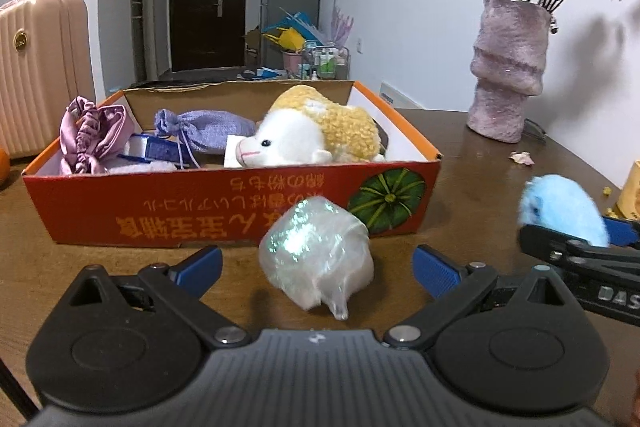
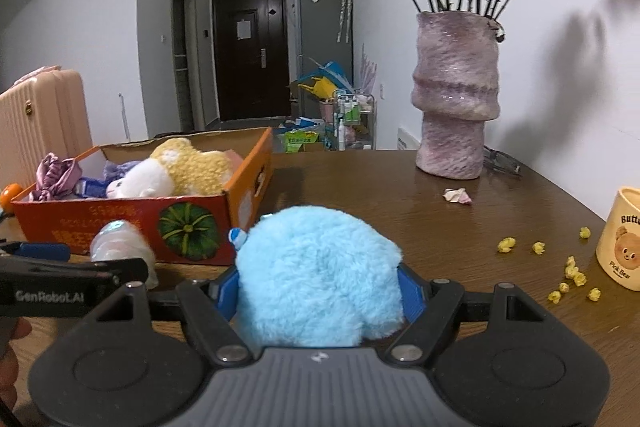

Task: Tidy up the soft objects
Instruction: 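Grasp the iridescent plastic ball with the left tool while the right holds the blue ball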

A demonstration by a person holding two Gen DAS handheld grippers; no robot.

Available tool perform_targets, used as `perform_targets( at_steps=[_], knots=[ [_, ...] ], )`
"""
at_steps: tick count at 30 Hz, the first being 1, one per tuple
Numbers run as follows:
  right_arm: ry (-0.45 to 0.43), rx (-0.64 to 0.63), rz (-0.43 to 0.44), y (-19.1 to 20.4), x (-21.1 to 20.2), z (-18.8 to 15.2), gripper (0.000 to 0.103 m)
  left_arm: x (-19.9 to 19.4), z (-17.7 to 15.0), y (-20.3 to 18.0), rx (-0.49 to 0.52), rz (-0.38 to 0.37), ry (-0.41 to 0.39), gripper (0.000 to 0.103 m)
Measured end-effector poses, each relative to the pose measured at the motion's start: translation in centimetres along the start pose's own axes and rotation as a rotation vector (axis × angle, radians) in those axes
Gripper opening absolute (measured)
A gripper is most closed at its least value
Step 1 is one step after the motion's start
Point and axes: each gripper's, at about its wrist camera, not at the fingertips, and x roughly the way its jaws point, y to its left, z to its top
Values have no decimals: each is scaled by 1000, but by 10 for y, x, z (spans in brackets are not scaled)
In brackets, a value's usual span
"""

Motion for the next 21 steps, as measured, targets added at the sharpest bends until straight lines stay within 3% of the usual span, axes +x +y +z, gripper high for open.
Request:
perform_targets(
  at_steps=[9,11,14,16,21],
  knots=[
    [2,44,-30,-12,5,0,75,20,7,1,7,30,23,95],
    [2,34,-35,-10,6,0,75,25,7,0,16,67,33,87],
    [-11,-2,-51,-3,5,-2,75,29,8,6,-10,46,59,71],
    [-28,-15,-58,0,2,-2,75,31,7,6,-8,38,67,52],
    [-33,1,-57,3,-1,-2,75,27,6,6,-4,6,51,47]
  ],
)
